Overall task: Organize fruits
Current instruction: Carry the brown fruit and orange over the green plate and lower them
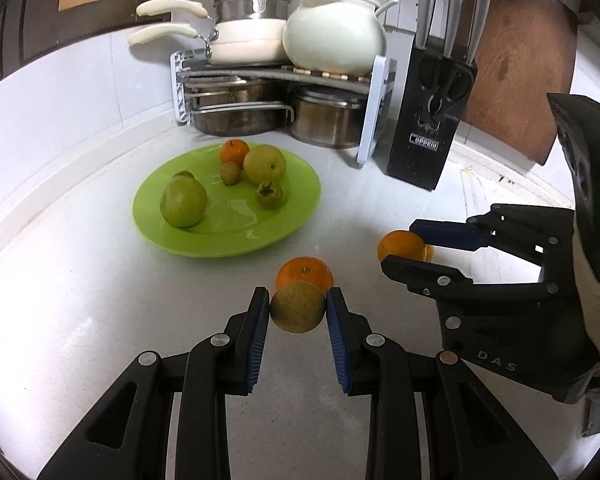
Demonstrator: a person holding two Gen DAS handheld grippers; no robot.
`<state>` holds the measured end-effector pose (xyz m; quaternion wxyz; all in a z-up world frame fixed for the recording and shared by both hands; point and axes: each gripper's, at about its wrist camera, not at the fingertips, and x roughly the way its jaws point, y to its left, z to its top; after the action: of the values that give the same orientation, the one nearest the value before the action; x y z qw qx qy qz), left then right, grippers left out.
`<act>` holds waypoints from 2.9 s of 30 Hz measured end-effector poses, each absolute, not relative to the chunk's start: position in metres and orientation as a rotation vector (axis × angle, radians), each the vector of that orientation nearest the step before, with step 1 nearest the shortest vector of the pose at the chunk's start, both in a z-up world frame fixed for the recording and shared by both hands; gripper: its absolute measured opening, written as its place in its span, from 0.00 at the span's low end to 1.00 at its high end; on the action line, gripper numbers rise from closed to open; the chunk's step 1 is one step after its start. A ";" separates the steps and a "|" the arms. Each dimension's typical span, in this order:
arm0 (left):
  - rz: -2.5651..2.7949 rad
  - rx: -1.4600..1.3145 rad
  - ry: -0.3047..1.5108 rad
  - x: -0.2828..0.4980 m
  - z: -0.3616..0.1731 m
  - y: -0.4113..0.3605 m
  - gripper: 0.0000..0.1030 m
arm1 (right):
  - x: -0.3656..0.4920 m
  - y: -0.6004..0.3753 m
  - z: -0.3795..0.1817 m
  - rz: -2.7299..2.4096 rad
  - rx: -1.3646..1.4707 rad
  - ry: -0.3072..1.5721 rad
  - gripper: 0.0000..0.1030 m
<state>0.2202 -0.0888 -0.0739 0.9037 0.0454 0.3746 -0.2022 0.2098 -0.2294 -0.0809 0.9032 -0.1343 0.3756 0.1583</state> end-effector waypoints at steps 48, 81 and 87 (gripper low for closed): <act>-0.418 0.133 0.727 0.366 -0.023 -0.032 0.29 | 0.336 -0.167 -0.033 0.373 -0.112 0.800 0.35; -0.400 0.149 0.777 0.404 -0.048 -0.031 0.36 | 0.373 -0.166 -0.060 0.331 -0.127 0.861 0.43; -0.371 0.166 0.739 0.388 -0.033 -0.029 0.39 | 0.358 -0.168 -0.048 0.333 -0.125 0.826 0.43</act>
<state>0.3877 -0.0293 -0.0325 0.9124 0.0805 0.3586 -0.1800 0.3584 -0.1679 -0.0480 0.9006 -0.0606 0.3993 0.1608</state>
